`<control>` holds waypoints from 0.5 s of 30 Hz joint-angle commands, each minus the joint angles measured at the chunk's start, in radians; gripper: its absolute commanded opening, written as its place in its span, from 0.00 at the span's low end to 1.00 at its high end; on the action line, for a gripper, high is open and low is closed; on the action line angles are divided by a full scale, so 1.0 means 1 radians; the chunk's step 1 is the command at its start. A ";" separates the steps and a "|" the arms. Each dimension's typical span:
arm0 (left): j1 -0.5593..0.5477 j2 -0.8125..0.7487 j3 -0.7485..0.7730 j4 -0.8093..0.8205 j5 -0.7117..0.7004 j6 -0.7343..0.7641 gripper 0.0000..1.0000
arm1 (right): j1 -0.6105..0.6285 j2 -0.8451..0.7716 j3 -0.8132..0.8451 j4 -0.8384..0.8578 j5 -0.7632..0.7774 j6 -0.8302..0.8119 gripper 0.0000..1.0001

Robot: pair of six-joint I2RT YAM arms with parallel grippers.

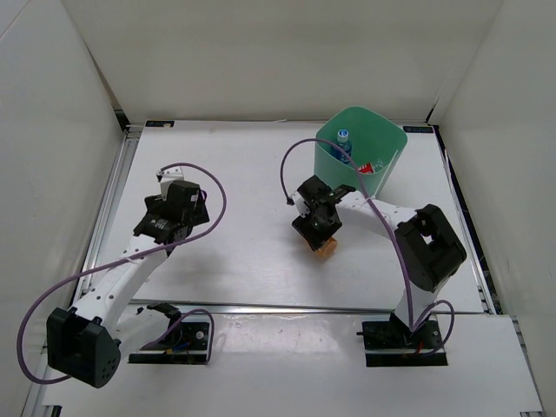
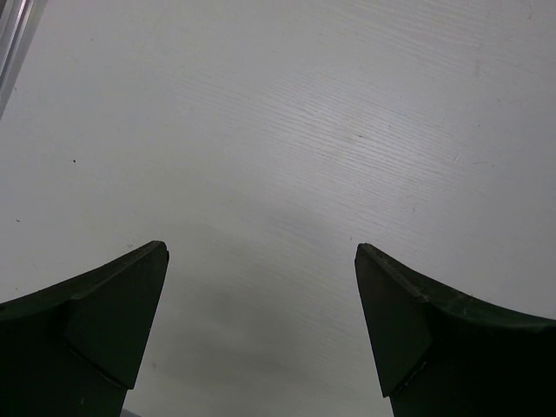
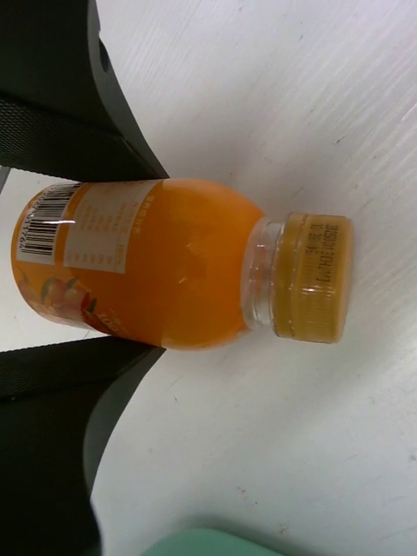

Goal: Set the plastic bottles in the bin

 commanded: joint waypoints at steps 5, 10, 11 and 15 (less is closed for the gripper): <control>0.007 -0.045 -0.014 0.000 -0.036 -0.001 1.00 | 0.105 -0.030 0.226 -0.100 0.076 0.080 0.21; 0.007 -0.045 -0.014 0.000 -0.047 -0.001 1.00 | 0.124 0.015 0.663 -0.141 0.291 0.071 0.12; 0.007 -0.036 -0.014 0.000 -0.047 -0.001 1.00 | 0.104 0.025 0.745 -0.154 0.308 0.085 0.12; 0.007 -0.027 -0.003 0.000 -0.047 -0.001 1.00 | -0.027 0.056 1.043 -0.175 0.397 0.149 0.05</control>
